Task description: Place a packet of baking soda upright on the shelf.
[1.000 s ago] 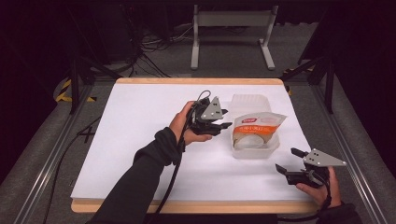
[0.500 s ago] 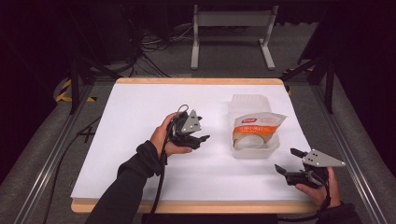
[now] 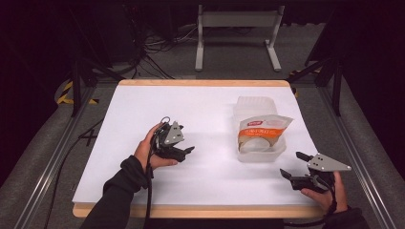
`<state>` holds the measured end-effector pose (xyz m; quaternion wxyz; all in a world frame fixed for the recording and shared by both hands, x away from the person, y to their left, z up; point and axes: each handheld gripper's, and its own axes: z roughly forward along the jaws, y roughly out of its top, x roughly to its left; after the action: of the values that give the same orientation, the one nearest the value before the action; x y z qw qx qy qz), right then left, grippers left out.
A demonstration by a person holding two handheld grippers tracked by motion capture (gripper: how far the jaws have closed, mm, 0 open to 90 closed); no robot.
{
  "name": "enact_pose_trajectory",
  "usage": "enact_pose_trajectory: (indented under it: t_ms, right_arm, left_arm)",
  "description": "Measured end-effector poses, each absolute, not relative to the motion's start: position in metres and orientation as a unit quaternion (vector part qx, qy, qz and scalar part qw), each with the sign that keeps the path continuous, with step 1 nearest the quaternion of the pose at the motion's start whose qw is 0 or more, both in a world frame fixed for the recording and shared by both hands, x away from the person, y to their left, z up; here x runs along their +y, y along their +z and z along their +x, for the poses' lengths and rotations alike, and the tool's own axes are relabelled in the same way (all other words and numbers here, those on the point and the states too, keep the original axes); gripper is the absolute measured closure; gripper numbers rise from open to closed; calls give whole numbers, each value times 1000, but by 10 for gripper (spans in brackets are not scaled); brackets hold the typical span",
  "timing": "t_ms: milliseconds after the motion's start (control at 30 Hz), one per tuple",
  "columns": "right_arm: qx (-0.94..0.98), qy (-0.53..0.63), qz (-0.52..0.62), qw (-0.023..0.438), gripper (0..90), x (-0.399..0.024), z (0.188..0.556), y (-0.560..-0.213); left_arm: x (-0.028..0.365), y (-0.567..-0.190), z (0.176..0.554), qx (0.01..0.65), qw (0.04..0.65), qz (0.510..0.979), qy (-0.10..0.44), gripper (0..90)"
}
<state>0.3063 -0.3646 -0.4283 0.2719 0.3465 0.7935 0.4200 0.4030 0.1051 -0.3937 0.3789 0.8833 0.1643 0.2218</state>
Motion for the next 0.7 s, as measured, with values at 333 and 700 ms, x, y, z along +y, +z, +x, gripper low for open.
enact_pose_trajectory:
  t_ms: [333,700]
  right_arm:
    - [796,417,343,273,140,-363,306,-429]
    - [798,411,340,278,130,-361,306,-428]
  left_arm:
    - [144,-402,390,194,374,878,229,156]
    - [188,-412,373,237,373,865,236,130]
